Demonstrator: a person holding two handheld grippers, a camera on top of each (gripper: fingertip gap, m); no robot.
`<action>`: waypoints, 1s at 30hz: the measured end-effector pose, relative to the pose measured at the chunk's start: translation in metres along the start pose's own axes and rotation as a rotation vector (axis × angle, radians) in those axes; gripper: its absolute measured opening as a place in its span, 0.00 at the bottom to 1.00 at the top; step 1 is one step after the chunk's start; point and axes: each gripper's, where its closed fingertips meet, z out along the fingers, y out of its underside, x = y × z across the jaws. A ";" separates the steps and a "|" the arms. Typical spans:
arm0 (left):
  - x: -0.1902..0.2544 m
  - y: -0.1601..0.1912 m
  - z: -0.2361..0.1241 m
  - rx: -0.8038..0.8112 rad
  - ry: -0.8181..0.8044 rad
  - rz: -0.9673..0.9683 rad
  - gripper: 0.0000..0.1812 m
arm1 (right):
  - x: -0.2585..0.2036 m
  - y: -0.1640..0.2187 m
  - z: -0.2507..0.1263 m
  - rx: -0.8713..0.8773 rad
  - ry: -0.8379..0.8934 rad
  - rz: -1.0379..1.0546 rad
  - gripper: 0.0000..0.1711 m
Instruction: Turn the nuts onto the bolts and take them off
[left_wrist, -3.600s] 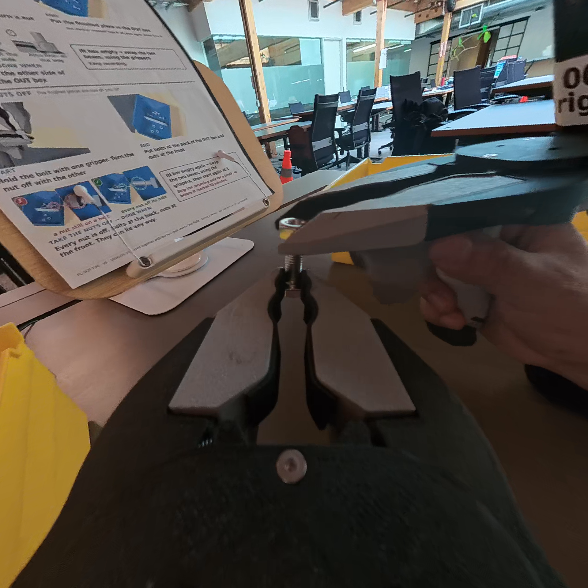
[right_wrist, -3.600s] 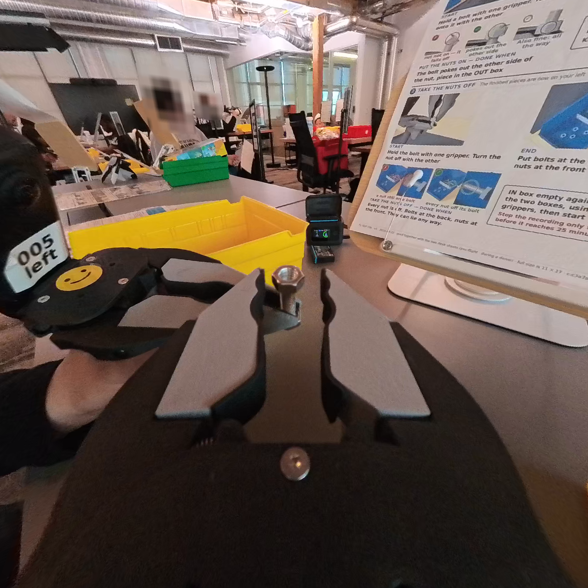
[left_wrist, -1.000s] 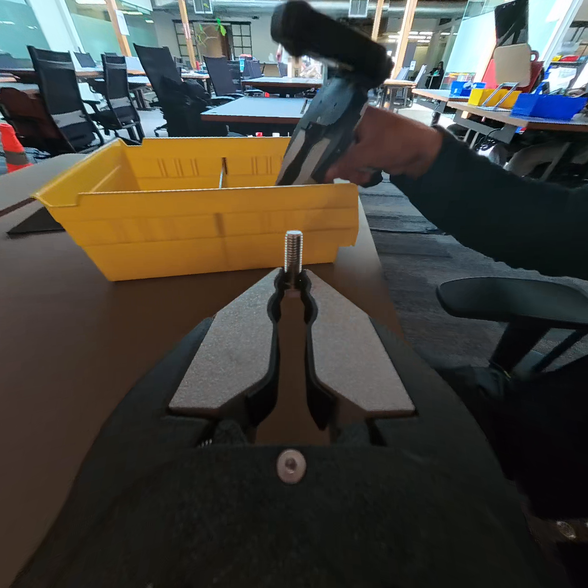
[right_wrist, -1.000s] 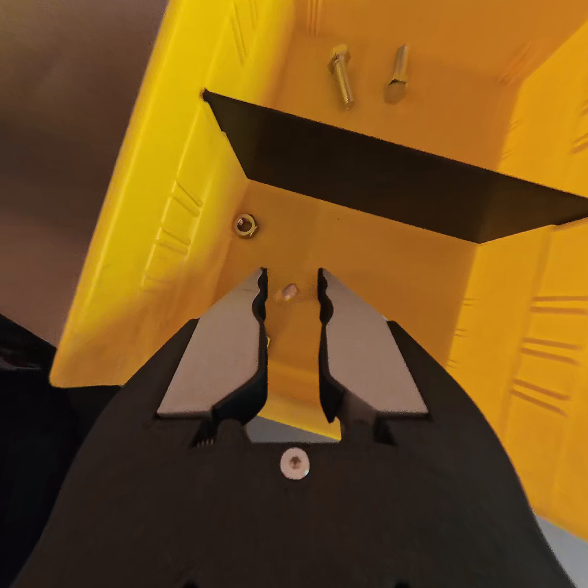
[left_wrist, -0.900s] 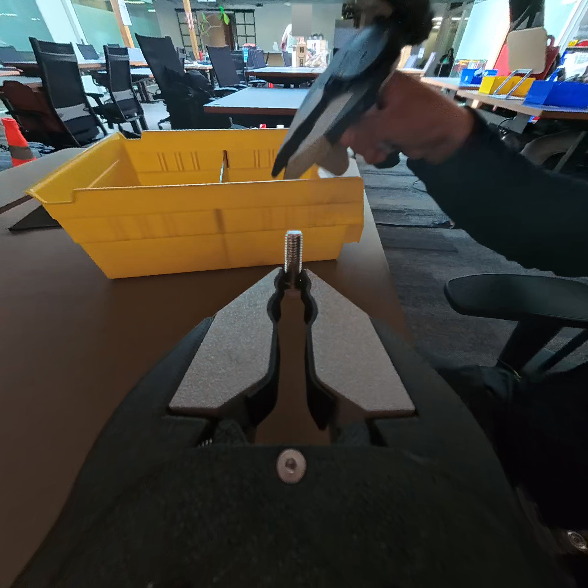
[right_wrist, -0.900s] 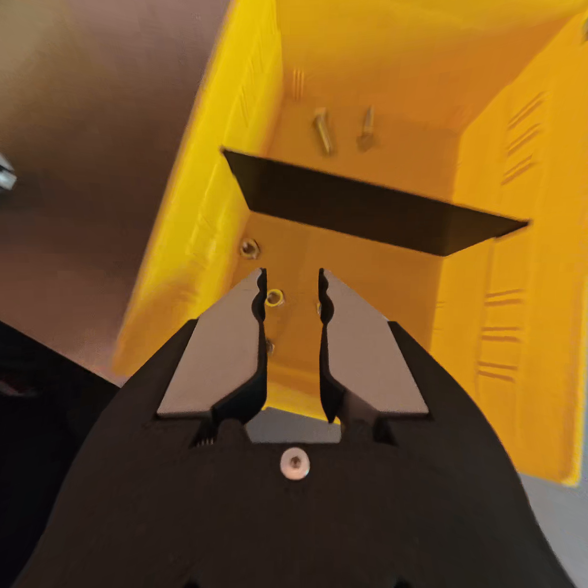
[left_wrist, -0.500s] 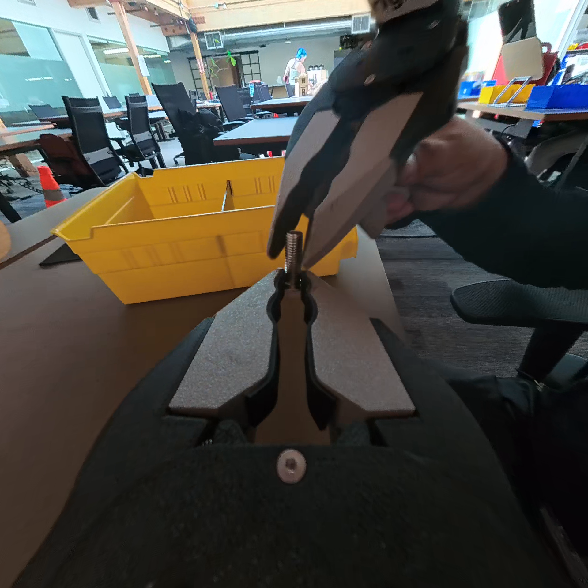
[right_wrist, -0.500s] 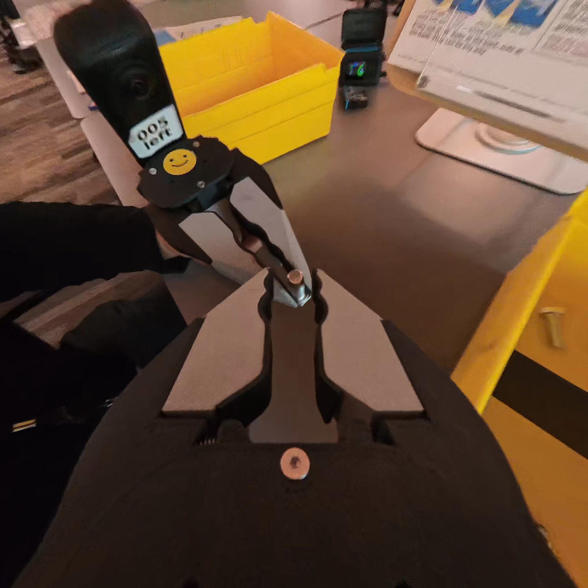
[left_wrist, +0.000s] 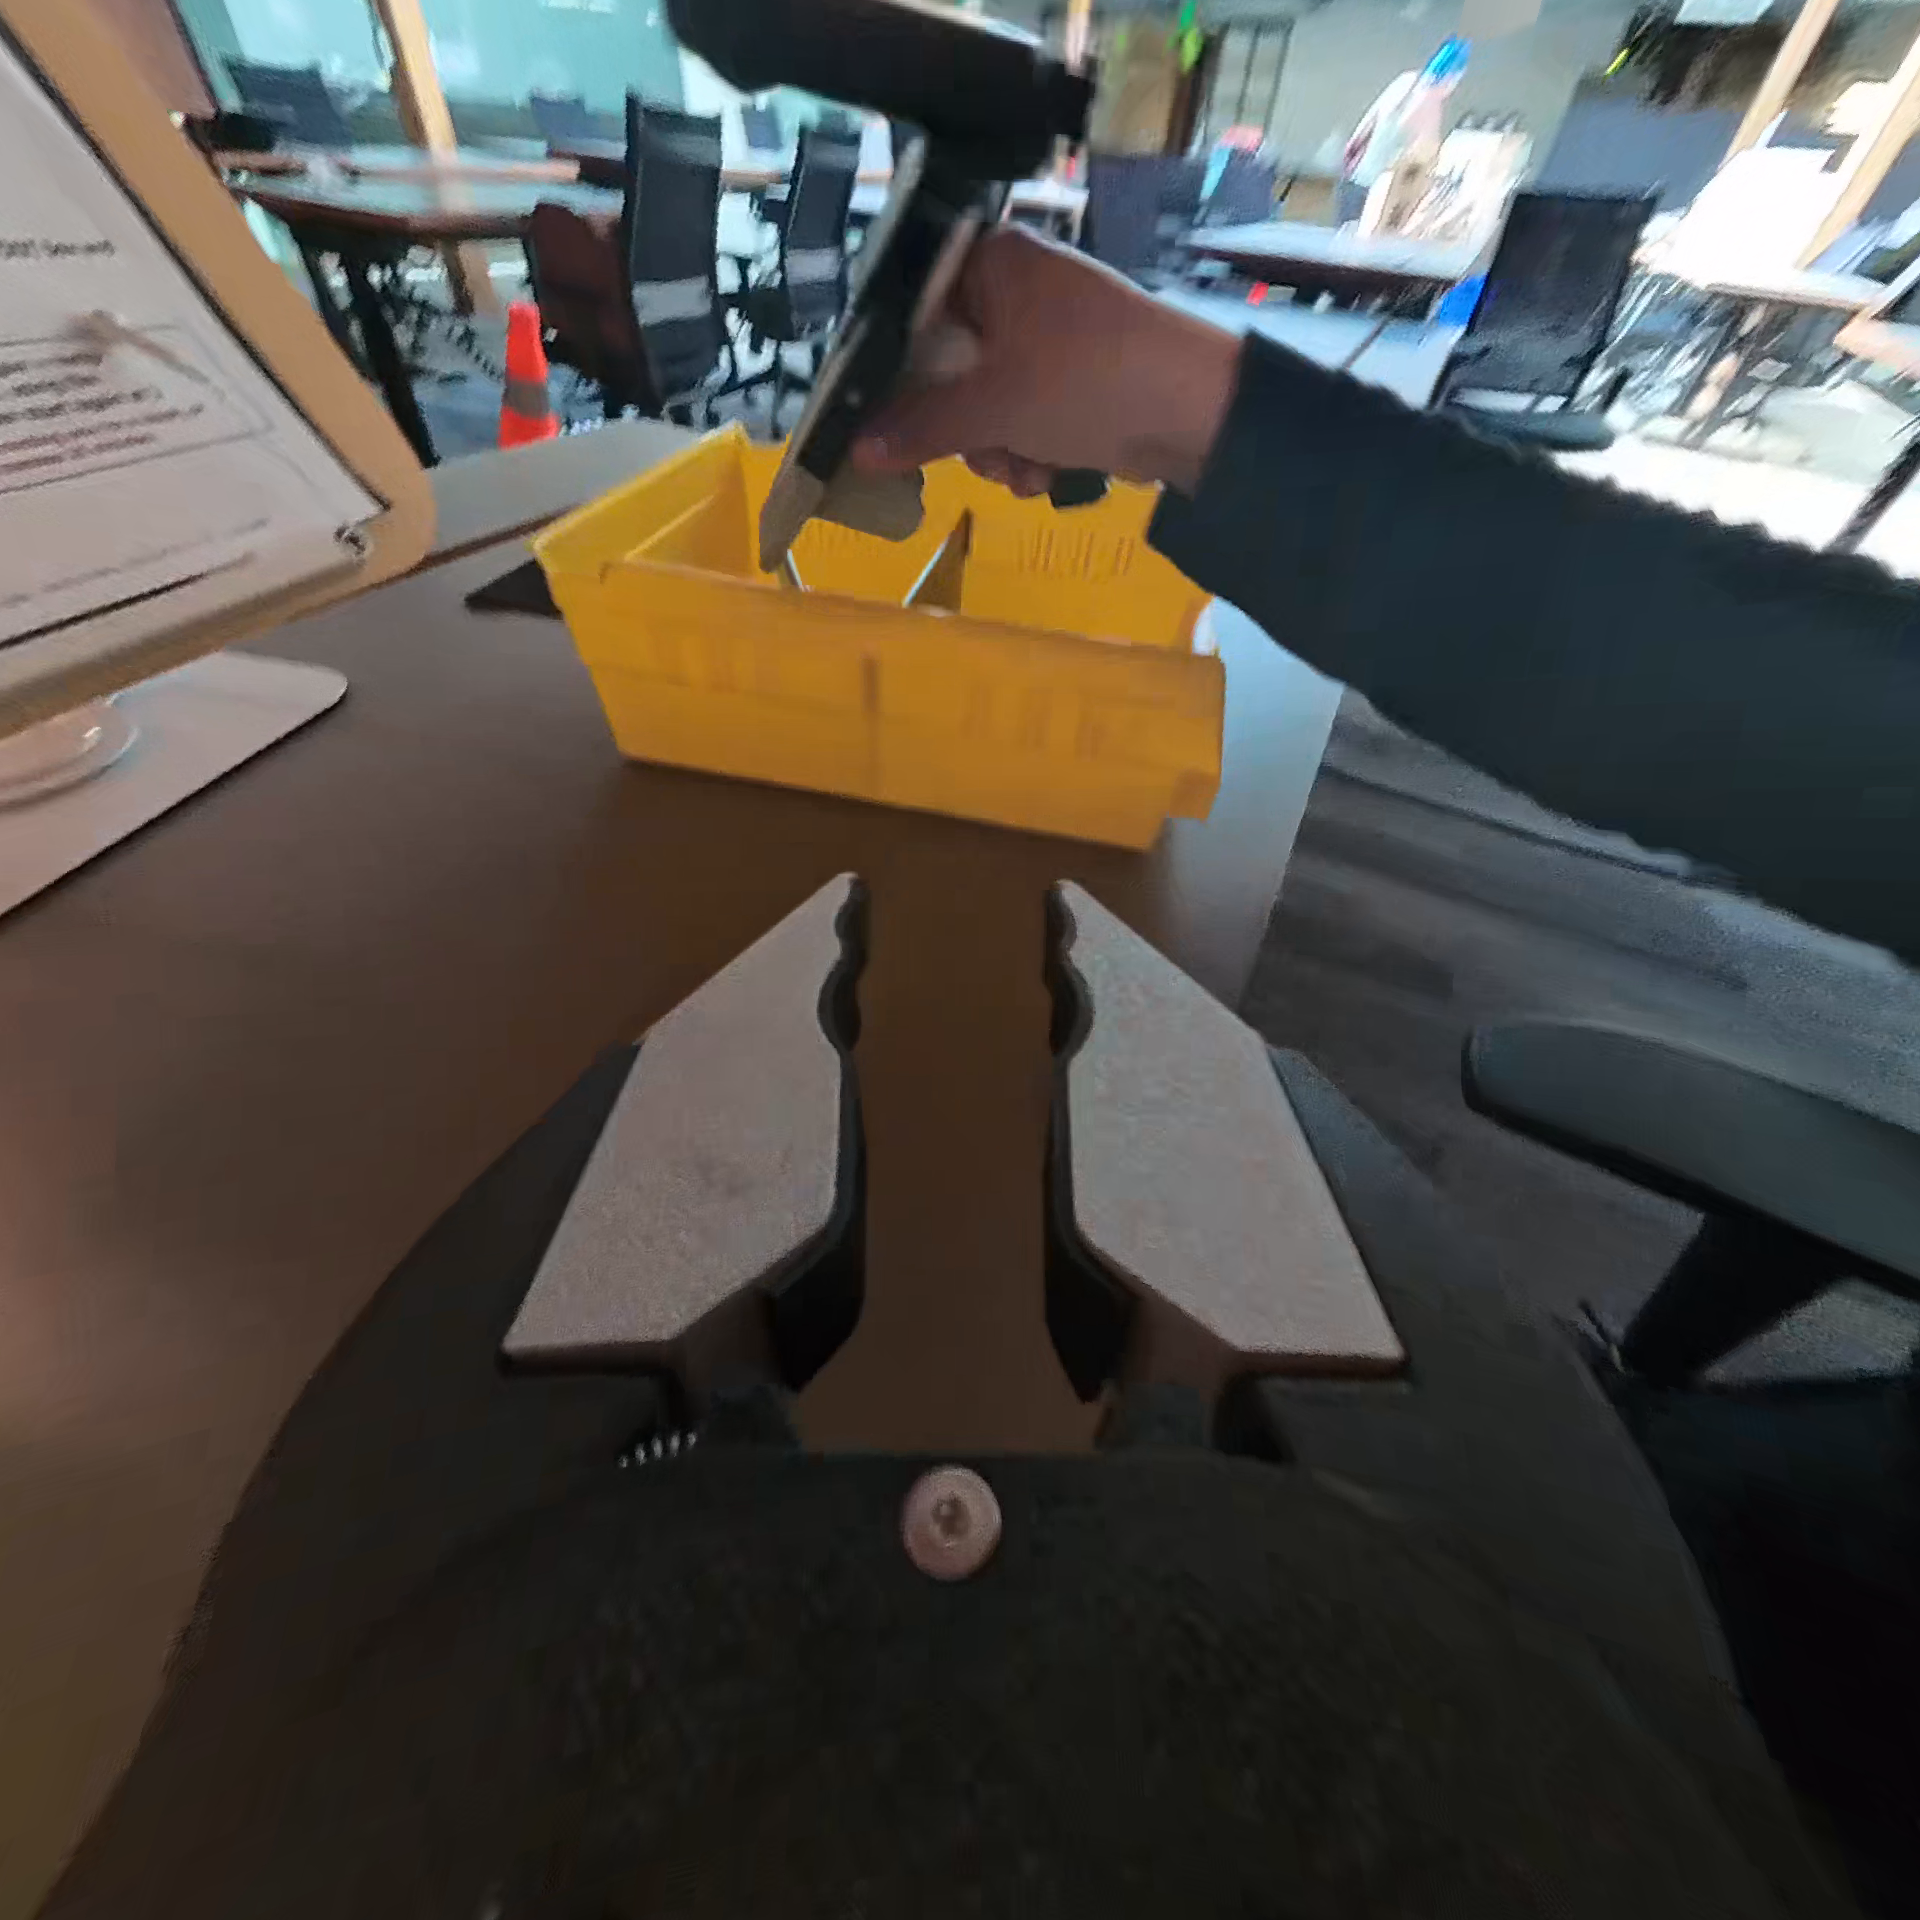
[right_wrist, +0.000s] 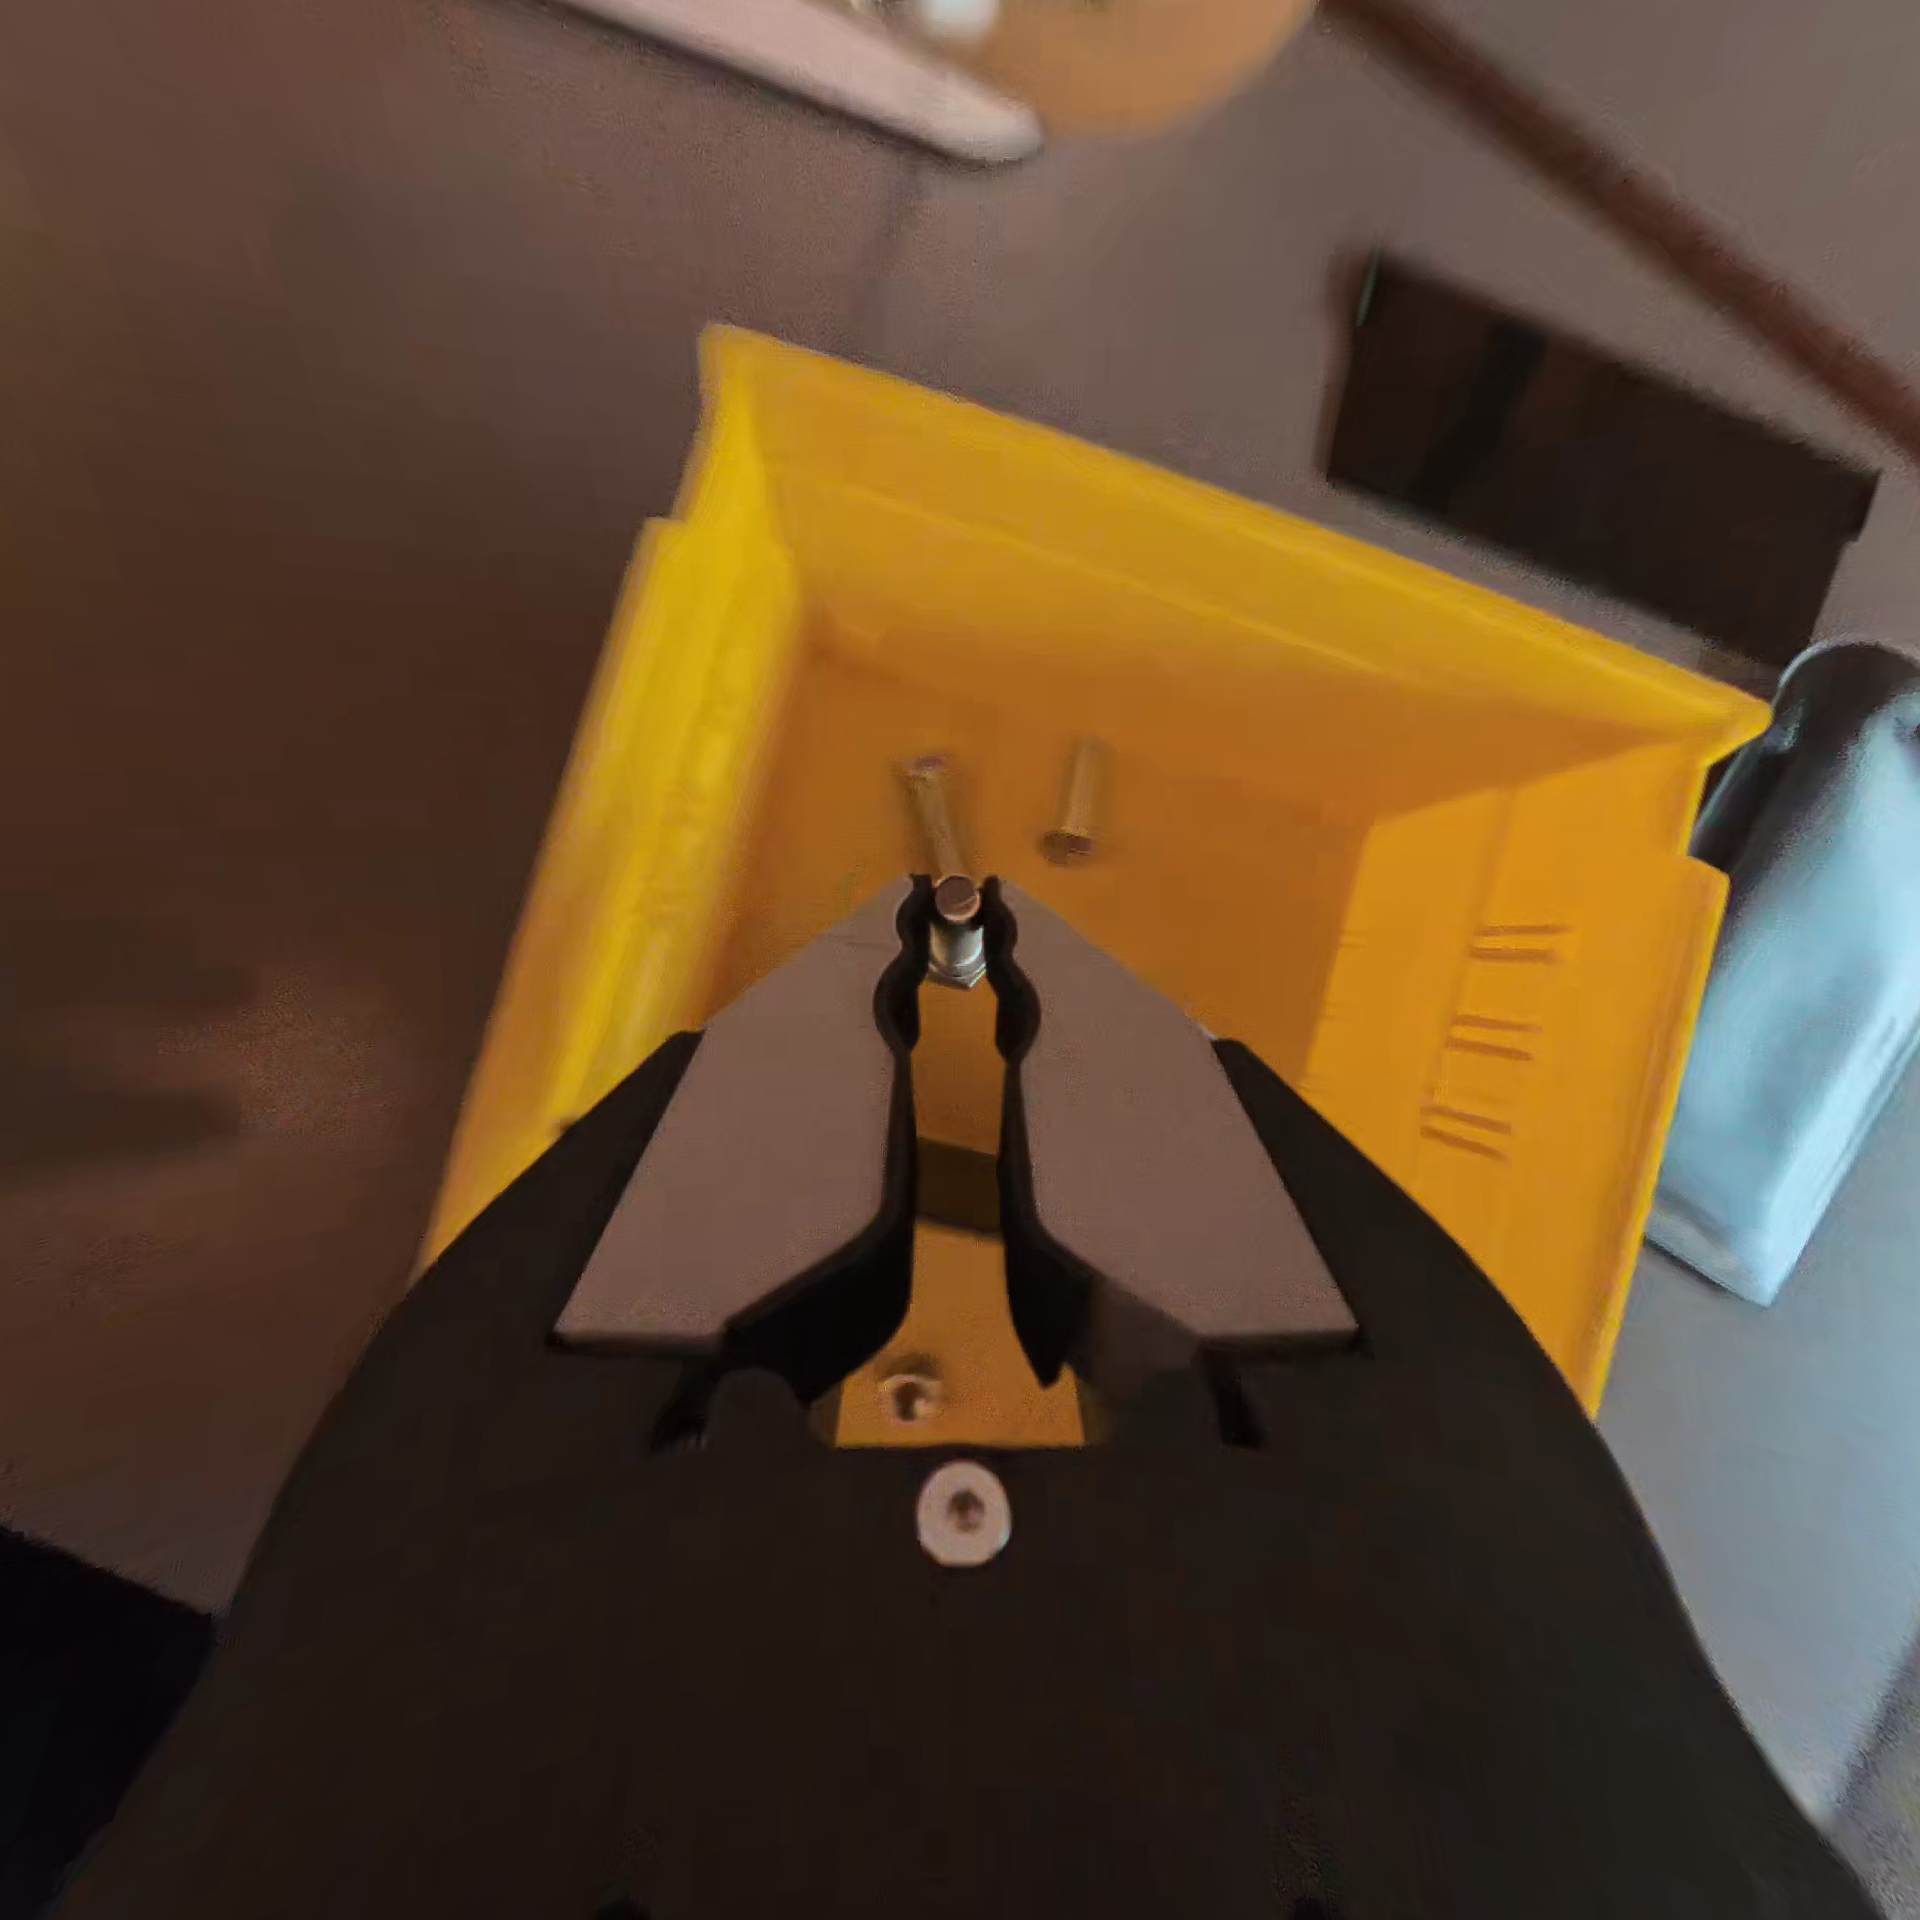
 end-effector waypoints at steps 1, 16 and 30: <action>0.003 0.002 -0.016 -0.028 -0.031 0.014 0.21 | 0.007 0.005 0.015 -0.079 0.019 -0.014 0.04; -0.108 0.081 -0.146 -0.242 -0.646 -0.101 0.35 | -0.070 0.052 -0.091 0.288 -0.171 0.033 0.41; -0.128 -0.034 -0.219 0.064 -0.903 -0.010 0.01 | -0.168 0.070 -0.030 0.255 0.104 0.106 0.07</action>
